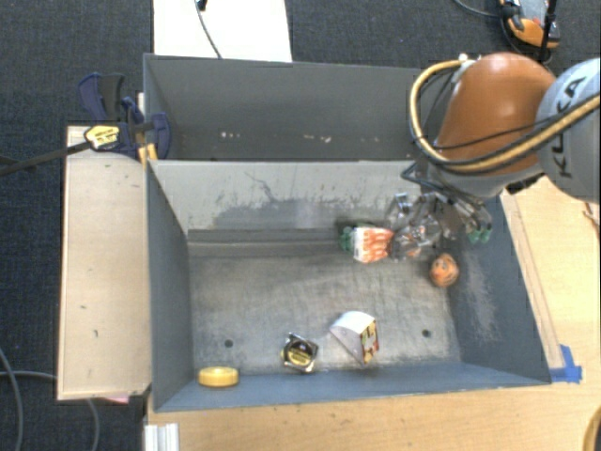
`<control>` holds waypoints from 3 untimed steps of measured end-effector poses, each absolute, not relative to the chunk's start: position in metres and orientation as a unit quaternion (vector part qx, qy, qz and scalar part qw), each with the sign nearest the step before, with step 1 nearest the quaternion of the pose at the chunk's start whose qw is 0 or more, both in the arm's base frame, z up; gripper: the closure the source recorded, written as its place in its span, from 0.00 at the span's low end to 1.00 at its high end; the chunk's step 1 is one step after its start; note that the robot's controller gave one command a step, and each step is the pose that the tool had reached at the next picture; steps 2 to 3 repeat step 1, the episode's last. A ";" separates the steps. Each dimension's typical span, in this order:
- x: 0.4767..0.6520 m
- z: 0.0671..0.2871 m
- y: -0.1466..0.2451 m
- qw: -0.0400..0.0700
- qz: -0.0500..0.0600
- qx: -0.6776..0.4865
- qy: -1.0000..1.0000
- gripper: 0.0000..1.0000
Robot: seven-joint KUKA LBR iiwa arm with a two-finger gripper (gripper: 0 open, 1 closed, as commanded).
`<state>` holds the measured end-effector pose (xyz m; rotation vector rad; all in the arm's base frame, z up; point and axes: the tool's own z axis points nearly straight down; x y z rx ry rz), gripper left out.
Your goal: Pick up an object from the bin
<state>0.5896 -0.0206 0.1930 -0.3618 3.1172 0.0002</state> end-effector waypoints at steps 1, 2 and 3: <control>0.588 0.220 -0.039 -0.002 0.002 -0.165 0.986 1.00; 0.588 0.220 -0.039 -0.002 0.002 -0.165 0.986 1.00; 0.588 0.220 -0.039 -0.002 0.002 -0.165 0.986 1.00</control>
Offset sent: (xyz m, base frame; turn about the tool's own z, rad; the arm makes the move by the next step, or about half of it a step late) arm -0.0182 -0.0535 0.1367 -0.1939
